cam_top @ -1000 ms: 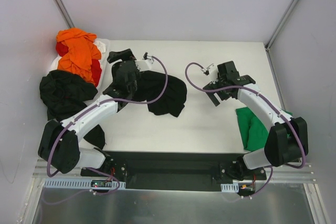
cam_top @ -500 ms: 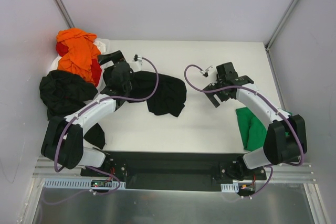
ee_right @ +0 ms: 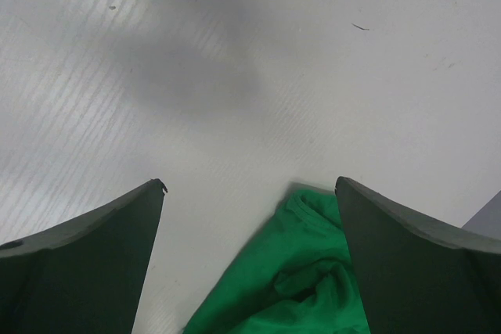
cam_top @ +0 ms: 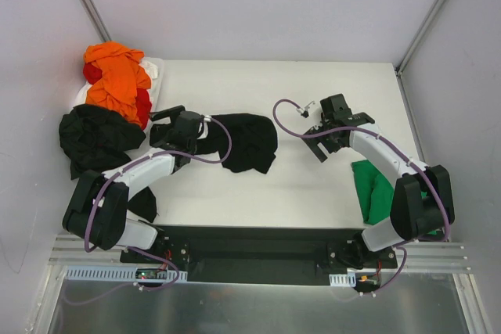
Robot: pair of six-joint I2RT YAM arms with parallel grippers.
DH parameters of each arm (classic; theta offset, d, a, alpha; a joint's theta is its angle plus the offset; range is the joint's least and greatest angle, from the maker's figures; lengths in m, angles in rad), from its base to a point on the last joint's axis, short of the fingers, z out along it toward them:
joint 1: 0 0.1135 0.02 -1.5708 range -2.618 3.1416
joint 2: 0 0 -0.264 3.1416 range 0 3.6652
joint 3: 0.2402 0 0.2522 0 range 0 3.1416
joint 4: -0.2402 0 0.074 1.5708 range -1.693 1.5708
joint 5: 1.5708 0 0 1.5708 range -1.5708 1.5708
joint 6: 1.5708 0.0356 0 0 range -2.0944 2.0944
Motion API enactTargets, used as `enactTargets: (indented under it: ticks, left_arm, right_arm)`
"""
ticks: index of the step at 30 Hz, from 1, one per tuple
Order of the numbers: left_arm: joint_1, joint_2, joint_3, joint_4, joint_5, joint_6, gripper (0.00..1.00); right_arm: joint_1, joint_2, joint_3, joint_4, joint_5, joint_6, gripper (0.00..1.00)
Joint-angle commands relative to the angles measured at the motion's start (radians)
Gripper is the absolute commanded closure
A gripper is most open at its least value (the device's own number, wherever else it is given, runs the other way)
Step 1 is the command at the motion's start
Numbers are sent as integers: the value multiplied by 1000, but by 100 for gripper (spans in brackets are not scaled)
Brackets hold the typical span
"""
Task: Fold and stack the t-shirts
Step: Flatten out the tshirt
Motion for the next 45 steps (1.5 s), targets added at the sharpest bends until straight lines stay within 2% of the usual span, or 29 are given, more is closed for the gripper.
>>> enactTargets:
  ticks: [1,7,11,15,22,25,30,38,45]
  left_arm:
    - [3,-1,-45,-67,-76,0,1]
    - [3,-61,13,-76,-50,-67,1]
    - [3,-166,94,-92,-9,-128,1]
    - [3,-254,160,-118,74,-283,1]
    - [3,-389,127,-118,174,-371,1]
    - [-1,-374,73,-177,194,-353,1]
    - [-46,-265,-36,-208,123,-329,2]
    - [-69,-245,35,-208,134,-380,1]
    - [-61,-158,72,-193,116,-394,1]
  right_arm:
    - [5,-3,-6,13,-11,-12,4]
    - [5,6,-7,14,-24,-9,4]
    - [5,9,-20,20,-28,-12,4]
    - [5,14,-9,22,-35,-9,4]
    - [5,20,-4,17,-35,-11,4]
    - [5,24,-6,17,-35,-14,4]
    - [5,32,12,2,-52,-8,4]
    - [55,67,135,-39,-109,5,3]
    - [227,232,339,-73,-28,6,1]
